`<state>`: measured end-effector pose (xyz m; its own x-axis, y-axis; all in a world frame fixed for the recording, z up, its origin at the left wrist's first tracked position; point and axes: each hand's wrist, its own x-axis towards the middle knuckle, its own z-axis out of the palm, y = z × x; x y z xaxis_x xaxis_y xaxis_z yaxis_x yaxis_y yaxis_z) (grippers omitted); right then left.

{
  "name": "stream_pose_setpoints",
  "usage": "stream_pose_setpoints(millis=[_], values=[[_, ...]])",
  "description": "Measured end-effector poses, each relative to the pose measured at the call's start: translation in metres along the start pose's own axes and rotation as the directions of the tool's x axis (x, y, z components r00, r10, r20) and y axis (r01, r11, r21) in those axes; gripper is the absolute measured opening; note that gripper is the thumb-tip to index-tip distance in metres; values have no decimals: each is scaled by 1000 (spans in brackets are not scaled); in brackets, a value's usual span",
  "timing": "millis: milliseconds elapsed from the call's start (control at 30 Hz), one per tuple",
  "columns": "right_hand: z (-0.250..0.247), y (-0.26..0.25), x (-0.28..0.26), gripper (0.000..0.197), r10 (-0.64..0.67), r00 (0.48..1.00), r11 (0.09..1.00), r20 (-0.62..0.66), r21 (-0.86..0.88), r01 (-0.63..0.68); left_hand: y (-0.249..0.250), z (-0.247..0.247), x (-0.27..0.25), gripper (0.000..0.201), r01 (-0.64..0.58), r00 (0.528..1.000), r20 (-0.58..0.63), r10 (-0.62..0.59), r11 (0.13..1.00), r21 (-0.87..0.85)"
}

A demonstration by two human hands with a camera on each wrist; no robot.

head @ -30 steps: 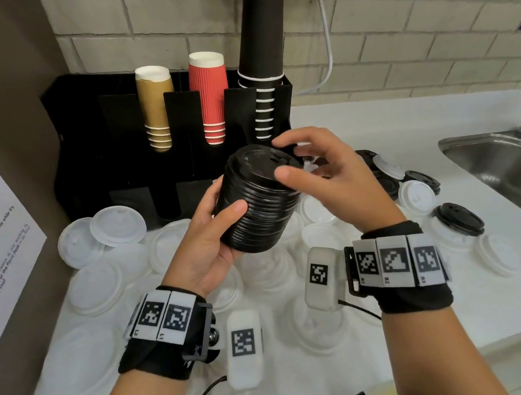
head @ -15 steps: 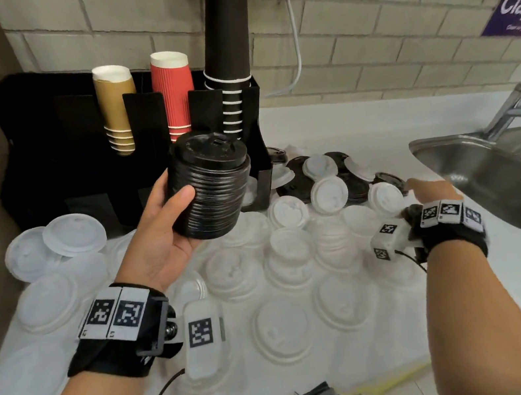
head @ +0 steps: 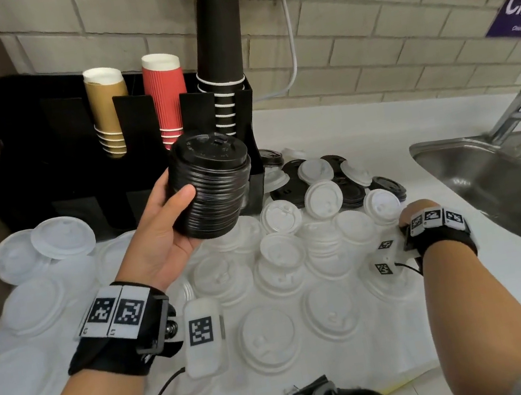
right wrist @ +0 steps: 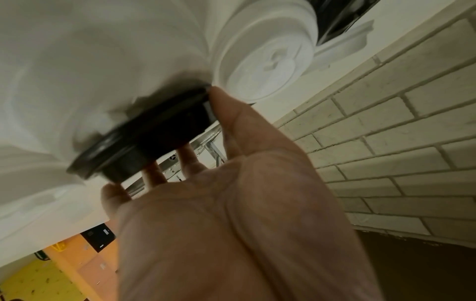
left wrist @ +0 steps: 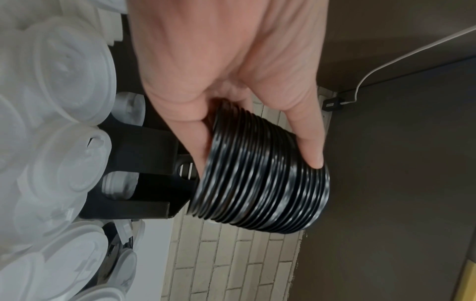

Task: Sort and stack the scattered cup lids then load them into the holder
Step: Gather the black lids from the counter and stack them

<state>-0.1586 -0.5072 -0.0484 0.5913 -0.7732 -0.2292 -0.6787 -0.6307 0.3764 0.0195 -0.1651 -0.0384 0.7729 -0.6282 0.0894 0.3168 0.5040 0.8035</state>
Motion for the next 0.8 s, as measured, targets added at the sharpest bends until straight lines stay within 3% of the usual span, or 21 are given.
stream_pose_setpoints(millis=[133,267,367,433,500,533,600,667,733,800], values=[[6,1,8,23,-15,1000,999,-5,44,15,-2,4,1,62,5,1000,-13,-5,1000,13],[12,3,19,15,102,993,955,-67,287,-78,-5,8,2,62,13,1000,-15,-13,1000,9],[4,7,24,31,226,973,773,42,600,-206,-6,10,1,64,20,1000,-16,-20,1000,0],[-7,8,23,45,305,946,629,106,724,-284,-8,12,0,64,18,1000,-12,-18,1000,-2],[-21,8,18,49,413,907,537,89,780,-321,-9,13,0,64,21,1000,-10,-21,1000,-9],[-30,5,11,51,416,908,510,50,814,-278,-9,13,0,63,25,1000,-10,-25,1000,-15],[-53,-9,-4,48,319,945,390,-64,918,-70,-12,14,0,63,34,999,-12,-35,999,-30],[-77,-33,-25,44,156,969,123,-193,977,175,-14,16,0,67,47,999,-12,-47,998,-41],[-100,-62,-47,42,-9,948,-95,-319,944,316,-16,18,0,74,60,998,-6,-60,997,-41],[-119,-88,-68,37,-139,883,-148,-448,891,428,-18,19,0,80,69,998,4,-69,997,-35]])
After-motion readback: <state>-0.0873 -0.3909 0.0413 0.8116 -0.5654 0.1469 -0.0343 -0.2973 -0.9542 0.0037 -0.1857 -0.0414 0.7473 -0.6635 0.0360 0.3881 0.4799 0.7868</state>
